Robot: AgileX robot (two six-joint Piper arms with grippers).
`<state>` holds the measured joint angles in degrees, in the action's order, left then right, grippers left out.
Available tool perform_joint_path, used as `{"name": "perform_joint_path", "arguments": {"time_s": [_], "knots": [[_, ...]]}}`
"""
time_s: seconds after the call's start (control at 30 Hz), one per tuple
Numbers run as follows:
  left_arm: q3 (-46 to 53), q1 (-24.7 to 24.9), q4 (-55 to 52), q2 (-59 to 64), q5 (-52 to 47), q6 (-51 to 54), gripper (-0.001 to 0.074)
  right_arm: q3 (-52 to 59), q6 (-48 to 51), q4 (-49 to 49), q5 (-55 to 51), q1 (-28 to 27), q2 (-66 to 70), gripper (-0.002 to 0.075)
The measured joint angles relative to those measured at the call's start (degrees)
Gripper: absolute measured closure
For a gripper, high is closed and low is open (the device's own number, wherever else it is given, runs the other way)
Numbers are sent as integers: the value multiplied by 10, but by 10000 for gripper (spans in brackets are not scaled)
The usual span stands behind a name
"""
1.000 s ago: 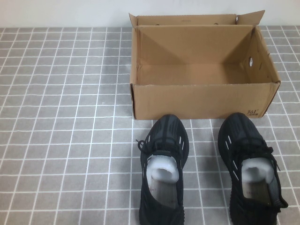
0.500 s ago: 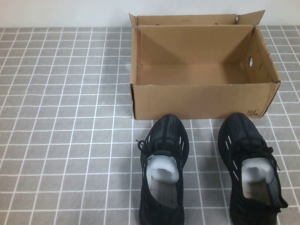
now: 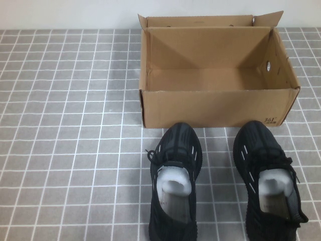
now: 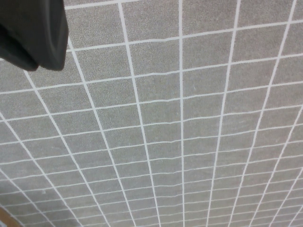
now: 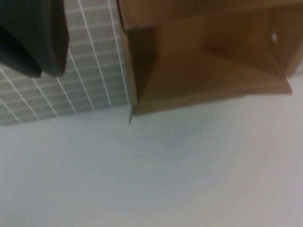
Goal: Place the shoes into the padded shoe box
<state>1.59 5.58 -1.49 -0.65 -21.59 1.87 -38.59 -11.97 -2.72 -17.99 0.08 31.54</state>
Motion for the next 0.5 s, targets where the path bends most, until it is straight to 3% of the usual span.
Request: {"name": "perform_joint_path", "arguments": {"time_s": [0.13, 0.4, 0.5], "knots": [[0, 0, 0, 0, 0, 0, 739, -18, 106, -44, -76, 0, 47, 734], [0, 0, 0, 0, 0, 0, 739, -111, 445, -177, -295, 0, 178, 734], [0, 0, 0, 0, 0, 0, 739, -132, 503, -204, -332, 20, 222, 734]]}}
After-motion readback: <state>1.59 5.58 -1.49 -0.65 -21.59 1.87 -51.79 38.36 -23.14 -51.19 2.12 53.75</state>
